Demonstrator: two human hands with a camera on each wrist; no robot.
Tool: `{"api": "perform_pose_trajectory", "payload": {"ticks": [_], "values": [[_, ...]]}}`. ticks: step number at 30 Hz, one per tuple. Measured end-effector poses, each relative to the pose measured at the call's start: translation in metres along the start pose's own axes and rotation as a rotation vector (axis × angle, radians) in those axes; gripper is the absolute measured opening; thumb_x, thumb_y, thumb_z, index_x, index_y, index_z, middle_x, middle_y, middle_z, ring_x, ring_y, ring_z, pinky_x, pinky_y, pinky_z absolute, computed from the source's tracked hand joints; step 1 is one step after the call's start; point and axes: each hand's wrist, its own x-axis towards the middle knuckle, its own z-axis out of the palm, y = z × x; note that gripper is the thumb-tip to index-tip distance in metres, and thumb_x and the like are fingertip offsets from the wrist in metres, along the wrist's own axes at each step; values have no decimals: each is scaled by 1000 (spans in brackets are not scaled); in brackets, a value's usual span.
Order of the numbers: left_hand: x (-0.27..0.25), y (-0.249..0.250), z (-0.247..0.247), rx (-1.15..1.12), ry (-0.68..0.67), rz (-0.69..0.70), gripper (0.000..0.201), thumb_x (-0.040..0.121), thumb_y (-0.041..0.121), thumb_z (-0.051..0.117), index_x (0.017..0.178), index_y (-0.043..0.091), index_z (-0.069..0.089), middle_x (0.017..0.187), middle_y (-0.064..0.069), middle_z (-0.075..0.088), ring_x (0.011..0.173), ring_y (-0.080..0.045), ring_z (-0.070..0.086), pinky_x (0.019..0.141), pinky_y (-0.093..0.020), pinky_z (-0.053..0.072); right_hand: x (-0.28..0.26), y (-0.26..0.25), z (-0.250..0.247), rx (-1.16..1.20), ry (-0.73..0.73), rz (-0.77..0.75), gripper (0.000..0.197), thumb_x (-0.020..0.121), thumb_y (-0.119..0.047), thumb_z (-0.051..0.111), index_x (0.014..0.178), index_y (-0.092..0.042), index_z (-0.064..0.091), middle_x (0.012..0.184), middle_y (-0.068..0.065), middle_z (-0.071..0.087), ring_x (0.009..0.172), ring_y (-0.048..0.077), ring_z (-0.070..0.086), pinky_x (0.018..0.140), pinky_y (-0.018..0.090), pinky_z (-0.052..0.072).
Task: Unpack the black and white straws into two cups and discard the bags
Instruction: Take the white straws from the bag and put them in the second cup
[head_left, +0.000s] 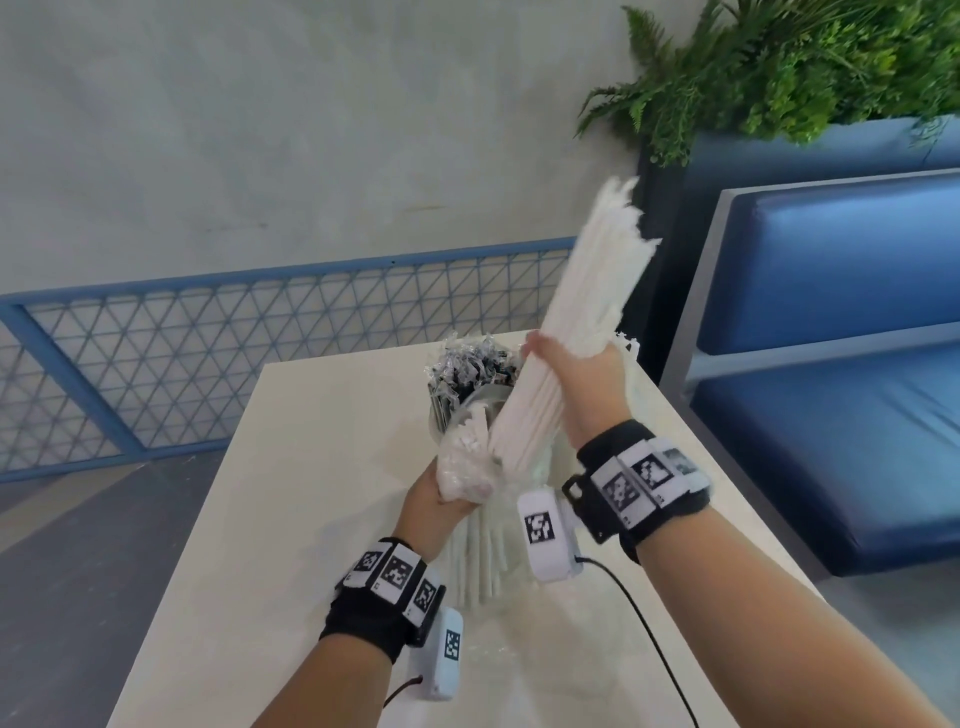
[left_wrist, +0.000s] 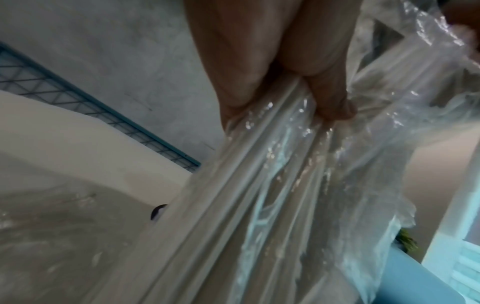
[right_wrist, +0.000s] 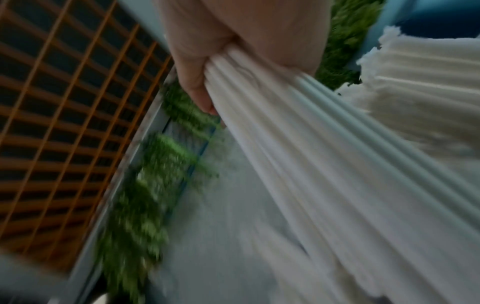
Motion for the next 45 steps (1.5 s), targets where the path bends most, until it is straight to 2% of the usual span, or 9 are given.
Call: {"api": "perform_pose_trajectory", "payload": {"ticks": [2,10,15,18,24,27,30,34,45], "values": [[-1,1,-4,-38,36,-10,57,68,9,79,118,-4,55,113,-16,65,109,-30,61,91,-31,53,12,-18,-7,125,50,7,13,73,-5,69,81,-7,59,80,8,60,68,18,59,64,32,50],[-2,6,-3,-53,66,21,40,75,-4,71,113,2,58,103,-7,66,96,-19,62,73,-9,51,25,-34,-31,322,130,66,18,80,-4,65,97,1,60,79,10,64,64,17,63,57,23,56],[2,7,-4,-151,122,31,61,42,35,78,97,14,62,91,0,65,94,-23,60,91,-38,47,26,-38,-48,378,231,126,16,79,-8,68,90,-7,57,81,5,62,68,16,63,58,26,54],[1,10,0,-177,132,37,59,37,36,76,91,19,61,83,7,68,89,-20,59,88,-37,47,27,-42,-60,366,224,139,22,78,-8,69,97,-3,58,84,9,64,68,17,64,60,27,54],[-1,24,5,-197,125,84,65,51,30,81,108,6,62,98,-1,68,97,-19,63,90,-33,48,32,-54,-86,185,288,29,43,70,-17,73,108,-3,59,101,16,67,89,28,67,86,44,55],[1,27,12,-171,115,90,39,73,6,77,109,9,62,95,5,70,90,-7,65,75,-16,52,33,-55,-84,83,316,-45,50,63,-22,74,108,-7,59,105,17,67,94,30,67,85,46,56],[1,31,19,-173,97,98,34,68,3,75,97,16,65,83,8,74,83,-2,68,68,-12,53,35,-57,-78,16,372,-119,35,67,-20,72,98,-14,57,100,13,67,93,28,66,85,48,55],[-1,34,27,-172,99,98,31,77,-6,67,99,17,64,83,11,74,83,1,68,69,-11,52,41,-56,-69,0,428,-184,35,68,-22,72,99,-15,56,88,-2,62,86,17,62,85,45,55],[0,26,38,-116,100,42,36,79,2,69,113,8,59,104,-2,68,97,-11,63,72,-10,52,56,-65,-62,-132,395,-373,40,73,-19,72,108,-9,57,94,0,61,88,16,61,81,30,53]]}}
